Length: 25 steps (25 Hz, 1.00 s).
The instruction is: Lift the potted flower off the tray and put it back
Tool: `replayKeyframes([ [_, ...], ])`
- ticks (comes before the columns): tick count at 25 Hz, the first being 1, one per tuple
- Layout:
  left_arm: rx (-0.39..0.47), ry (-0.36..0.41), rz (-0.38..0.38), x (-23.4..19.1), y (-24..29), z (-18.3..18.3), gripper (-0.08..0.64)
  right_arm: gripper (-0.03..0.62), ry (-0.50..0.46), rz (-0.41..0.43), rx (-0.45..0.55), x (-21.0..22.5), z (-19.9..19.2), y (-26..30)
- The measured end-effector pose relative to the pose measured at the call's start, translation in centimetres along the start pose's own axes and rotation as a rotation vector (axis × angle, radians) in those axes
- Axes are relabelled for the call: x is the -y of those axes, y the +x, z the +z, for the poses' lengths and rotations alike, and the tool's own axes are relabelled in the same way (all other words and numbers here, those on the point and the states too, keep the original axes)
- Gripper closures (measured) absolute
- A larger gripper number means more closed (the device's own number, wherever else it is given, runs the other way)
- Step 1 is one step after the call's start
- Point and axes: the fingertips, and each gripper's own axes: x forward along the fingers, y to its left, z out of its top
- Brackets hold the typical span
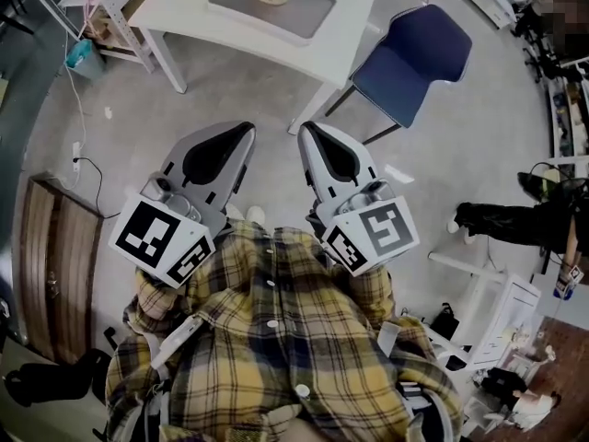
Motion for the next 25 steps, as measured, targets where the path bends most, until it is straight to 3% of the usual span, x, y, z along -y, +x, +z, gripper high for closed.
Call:
replayKeyframes([
  [7,-0.004,-0.007,0.032,-2.1,0.3,-0.1,0.551,0.594,0.011,0.024,-0.026,0.3,-0.9,2.0],
  [14,-0.01,-0.015,0.01,-6.0,1.9,0.2,0.551,0.594,0.014,0.011,-0.039,0.8,-1.0,5.9],
  [25,-0.041,0.001,-0.045,-19.4,4.8,3.7,0.551,0.594,0.028,-0.065,-0.046,2.7,0.7,19.4],
])
